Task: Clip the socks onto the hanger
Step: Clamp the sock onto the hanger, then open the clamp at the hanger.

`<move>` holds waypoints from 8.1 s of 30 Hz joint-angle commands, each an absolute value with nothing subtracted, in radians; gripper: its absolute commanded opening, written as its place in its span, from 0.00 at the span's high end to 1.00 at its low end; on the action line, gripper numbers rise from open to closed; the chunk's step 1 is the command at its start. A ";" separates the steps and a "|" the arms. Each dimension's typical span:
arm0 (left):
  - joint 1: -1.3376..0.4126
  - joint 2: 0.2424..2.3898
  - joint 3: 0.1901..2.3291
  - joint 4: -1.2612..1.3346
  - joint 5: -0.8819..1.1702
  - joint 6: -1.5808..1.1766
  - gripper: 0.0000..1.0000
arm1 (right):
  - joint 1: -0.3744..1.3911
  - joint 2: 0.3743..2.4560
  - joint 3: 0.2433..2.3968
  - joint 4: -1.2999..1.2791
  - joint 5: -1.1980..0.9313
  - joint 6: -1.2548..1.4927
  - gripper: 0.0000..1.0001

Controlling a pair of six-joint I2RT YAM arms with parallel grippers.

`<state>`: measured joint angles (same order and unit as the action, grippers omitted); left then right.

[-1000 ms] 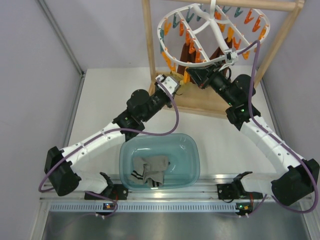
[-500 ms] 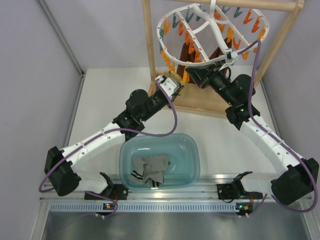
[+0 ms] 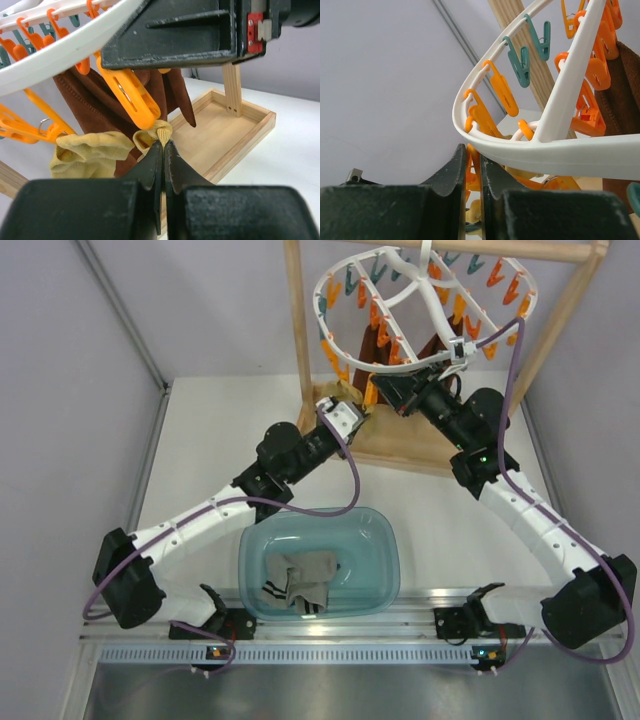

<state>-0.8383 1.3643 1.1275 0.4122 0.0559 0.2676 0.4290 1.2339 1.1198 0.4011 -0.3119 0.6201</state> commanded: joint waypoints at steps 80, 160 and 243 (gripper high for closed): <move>-0.835 1.371 1.127 0.640 0.051 0.419 1.00 | 0.402 1.243 1.151 0.436 -0.391 0.670 1.00; -0.765 0.953 0.991 -0.490 0.381 0.207 0.21 | 0.422 0.707 0.821 -0.189 -0.562 0.235 0.05; -0.937 1.479 1.218 0.735 -0.167 0.288 0.23 | -0.008 1.017 1.092 0.305 -0.753 0.505 0.46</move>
<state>-0.9371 1.4651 1.1896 0.5560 -0.1287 0.2932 -0.0200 1.0260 1.0809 0.2249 -0.7670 0.4992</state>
